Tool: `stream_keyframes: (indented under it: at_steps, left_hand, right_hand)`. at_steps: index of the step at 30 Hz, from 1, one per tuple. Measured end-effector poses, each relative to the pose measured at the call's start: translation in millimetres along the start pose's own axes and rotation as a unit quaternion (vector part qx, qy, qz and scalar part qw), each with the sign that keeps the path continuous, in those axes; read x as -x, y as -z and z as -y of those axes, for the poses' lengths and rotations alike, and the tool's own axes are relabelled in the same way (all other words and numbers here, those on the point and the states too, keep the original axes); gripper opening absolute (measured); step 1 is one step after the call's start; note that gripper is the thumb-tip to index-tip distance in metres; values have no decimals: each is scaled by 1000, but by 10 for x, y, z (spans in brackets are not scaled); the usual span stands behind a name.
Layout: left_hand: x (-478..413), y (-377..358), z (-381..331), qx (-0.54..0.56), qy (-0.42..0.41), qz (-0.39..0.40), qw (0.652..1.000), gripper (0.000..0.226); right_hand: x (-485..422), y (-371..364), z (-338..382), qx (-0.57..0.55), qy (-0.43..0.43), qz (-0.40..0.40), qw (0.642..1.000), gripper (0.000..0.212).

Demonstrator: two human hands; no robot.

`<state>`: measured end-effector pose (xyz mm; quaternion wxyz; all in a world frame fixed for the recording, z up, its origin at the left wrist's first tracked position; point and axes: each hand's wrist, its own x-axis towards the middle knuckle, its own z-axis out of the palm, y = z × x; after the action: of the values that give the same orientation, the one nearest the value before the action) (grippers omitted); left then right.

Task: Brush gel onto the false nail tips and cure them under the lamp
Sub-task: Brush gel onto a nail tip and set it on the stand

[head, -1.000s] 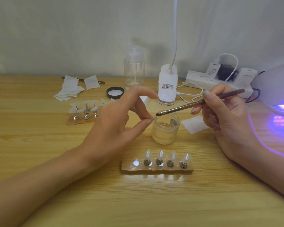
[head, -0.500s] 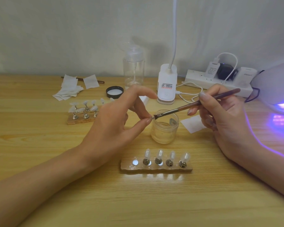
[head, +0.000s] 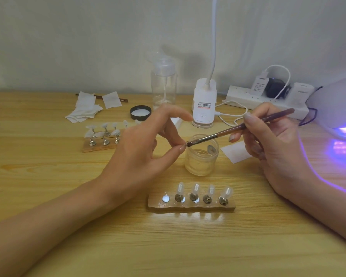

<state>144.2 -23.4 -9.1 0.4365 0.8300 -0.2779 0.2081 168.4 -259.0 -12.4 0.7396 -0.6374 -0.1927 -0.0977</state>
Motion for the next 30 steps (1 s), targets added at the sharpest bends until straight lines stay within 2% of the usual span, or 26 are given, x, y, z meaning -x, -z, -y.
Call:
stream_keyframes:
  at_steps: [9, 15, 19, 24, 30]
  left_hand:
    - [2, 3, -2, -3, -4, 0, 1000, 42]
    - [3, -3, 22, -12, -15, -2, 1000, 43]
    - [11, -4, 31, -19, -19, -1, 1000, 45]
    - [6, -1, 12, -14, -9, 0, 1000, 45]
    - [-15, -2, -3, 23, 17, -7, 1000, 51]
  right_hand:
    - [-1, 22, -16, 6, -17, -38, 999, 19]
    - [-2, 5, -6, 1, -10, -14, 1000, 20]
    - [-4, 22, -25, 12, -35, -44, 998, 20]
    - [-6, 10, -6, -8, -18, -12, 1000, 21]
    - [-14, 16, -10, -26, -50, -32, 998, 21]
